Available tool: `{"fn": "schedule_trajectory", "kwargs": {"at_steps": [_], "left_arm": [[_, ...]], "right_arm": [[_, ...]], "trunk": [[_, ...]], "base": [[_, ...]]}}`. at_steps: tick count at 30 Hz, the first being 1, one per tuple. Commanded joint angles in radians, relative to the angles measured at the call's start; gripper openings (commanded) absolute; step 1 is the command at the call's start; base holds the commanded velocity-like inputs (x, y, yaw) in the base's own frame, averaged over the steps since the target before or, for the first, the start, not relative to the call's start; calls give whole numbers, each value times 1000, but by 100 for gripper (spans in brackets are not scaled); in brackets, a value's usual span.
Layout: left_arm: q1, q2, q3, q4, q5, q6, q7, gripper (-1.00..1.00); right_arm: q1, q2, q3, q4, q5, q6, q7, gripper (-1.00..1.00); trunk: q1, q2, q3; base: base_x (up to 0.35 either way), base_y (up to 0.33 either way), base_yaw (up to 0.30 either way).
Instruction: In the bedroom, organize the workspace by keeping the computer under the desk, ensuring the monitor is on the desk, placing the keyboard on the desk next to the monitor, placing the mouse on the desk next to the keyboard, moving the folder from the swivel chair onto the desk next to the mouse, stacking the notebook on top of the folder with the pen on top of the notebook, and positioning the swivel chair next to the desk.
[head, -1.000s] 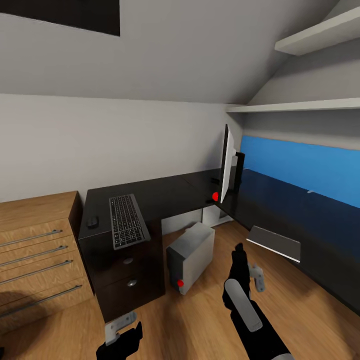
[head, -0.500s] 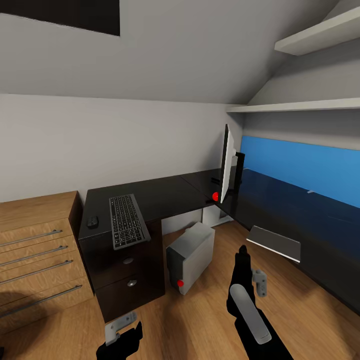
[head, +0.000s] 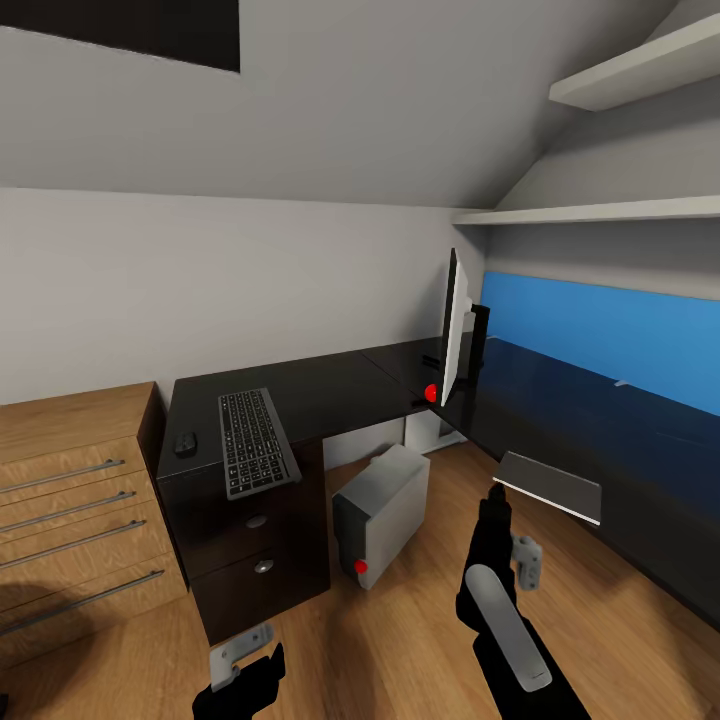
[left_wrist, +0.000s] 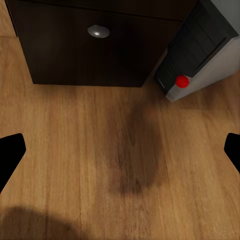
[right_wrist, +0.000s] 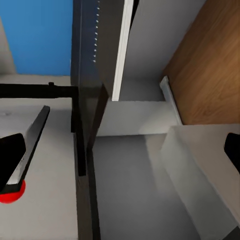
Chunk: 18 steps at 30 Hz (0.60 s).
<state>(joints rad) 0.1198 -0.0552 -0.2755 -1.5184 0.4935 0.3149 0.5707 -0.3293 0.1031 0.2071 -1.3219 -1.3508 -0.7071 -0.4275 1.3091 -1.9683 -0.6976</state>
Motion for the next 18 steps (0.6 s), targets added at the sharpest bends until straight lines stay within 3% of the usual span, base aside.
{"fn": "schedule_trajectory", "kwargs": {"at_steps": [1,9,18], "left_arm": [[0,0,-1,-2,7,3,6,100],[0,0,-1,-2,7,3,6,100],[0,1,-1,-2,7,3,4,100]], "right_arm": [[-1,-1,1,-2,-2,-12,-2,100],[-1,-3,-46,-6,-3,-24,1,100],[-1,-3,-64,-6,-3,-25,2,100]], "trunk": [[0,0,-1],[0,0,-1],[0,0,-1]], "base": [[0,0,0],[0,0,0],[0,0,0]]}}
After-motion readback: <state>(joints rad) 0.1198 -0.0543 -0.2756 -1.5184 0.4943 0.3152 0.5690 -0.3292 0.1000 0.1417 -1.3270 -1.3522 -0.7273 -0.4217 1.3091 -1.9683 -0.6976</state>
